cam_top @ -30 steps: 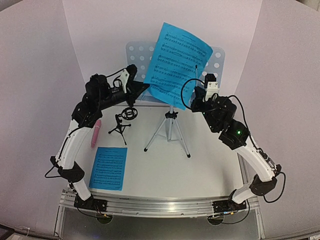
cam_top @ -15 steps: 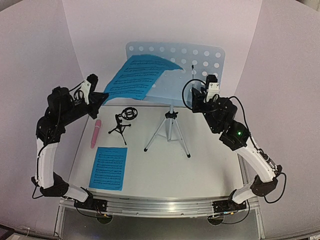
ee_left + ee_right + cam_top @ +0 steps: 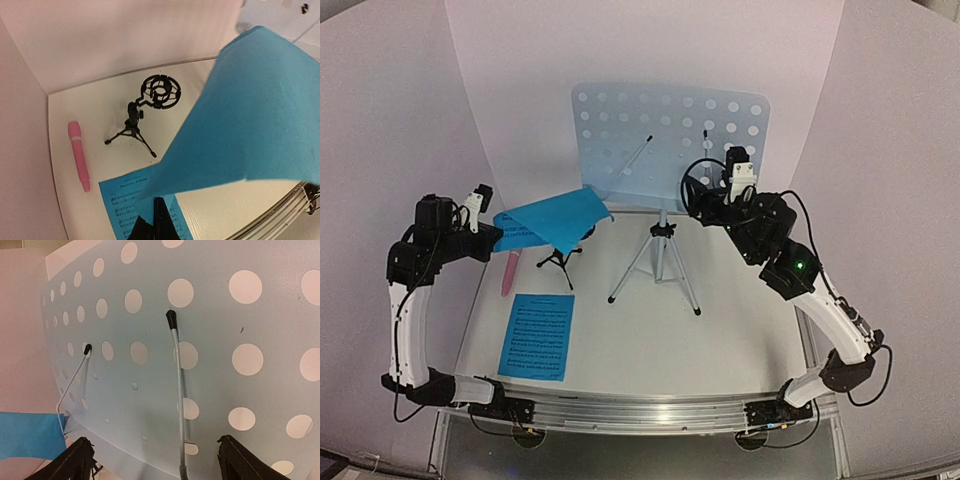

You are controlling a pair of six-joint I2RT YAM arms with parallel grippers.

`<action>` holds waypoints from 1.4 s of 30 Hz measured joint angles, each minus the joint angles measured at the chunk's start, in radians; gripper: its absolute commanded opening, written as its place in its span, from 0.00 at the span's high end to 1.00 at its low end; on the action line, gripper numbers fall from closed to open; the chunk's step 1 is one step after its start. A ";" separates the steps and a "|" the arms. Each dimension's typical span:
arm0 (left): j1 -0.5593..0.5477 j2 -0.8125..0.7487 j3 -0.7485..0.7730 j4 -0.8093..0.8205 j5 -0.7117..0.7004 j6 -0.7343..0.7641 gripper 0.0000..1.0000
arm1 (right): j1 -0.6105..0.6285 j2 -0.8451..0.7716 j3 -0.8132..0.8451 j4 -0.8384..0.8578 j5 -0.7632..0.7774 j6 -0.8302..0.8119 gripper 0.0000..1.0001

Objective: Pack up the instrument practice props

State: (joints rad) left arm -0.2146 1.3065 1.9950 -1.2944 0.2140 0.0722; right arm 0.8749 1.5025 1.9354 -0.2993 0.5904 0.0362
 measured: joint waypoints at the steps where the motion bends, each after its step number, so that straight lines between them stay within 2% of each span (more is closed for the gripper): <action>1: 0.041 0.020 -0.006 -0.013 0.036 -0.002 1.00 | 0.000 0.000 0.000 0.000 -0.003 -0.002 0.14; 4: 0.181 0.090 -0.010 -0.031 0.133 0.006 1.00 | 0.000 0.000 0.000 0.000 -0.011 -0.005 0.13; 7: 0.269 0.147 -0.039 -0.033 0.182 0.028 1.00 | 0.000 -0.001 0.000 0.000 -0.015 -0.005 0.12; 16: 0.347 0.167 -0.236 -0.047 0.274 0.087 1.00 | 0.000 -0.015 -0.008 -0.001 -0.028 0.001 0.10; 22: 0.398 0.211 -0.251 -0.061 0.355 0.136 1.00 | 0.000 -0.023 -0.008 -0.012 -0.082 0.021 0.08; 25: 0.399 0.224 -0.229 -0.060 0.388 0.148 1.00 | 0.000 -0.020 0.005 -0.045 -0.164 0.043 0.08; 30: 0.407 0.226 -0.201 -0.061 0.438 0.158 1.00 | 0.001 0.048 0.127 -0.121 -0.349 0.075 0.07; 36: 0.468 0.238 -0.091 -0.066 0.592 0.147 1.00 | 0.011 0.117 0.151 -0.154 -0.617 0.108 0.06; 39: 0.550 0.238 -0.029 -0.060 0.712 0.121 1.00 | 0.027 0.158 0.151 -0.170 -0.724 0.120 0.06; 42: 0.689 0.246 -0.021 -0.053 0.775 0.096 1.00 | 0.048 0.189 0.150 -0.184 -0.804 0.123 0.06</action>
State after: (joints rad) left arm 0.4739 1.5524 1.9740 -1.3479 0.9894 0.1677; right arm 0.9233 1.6916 2.0853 -0.4830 -0.2133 0.1589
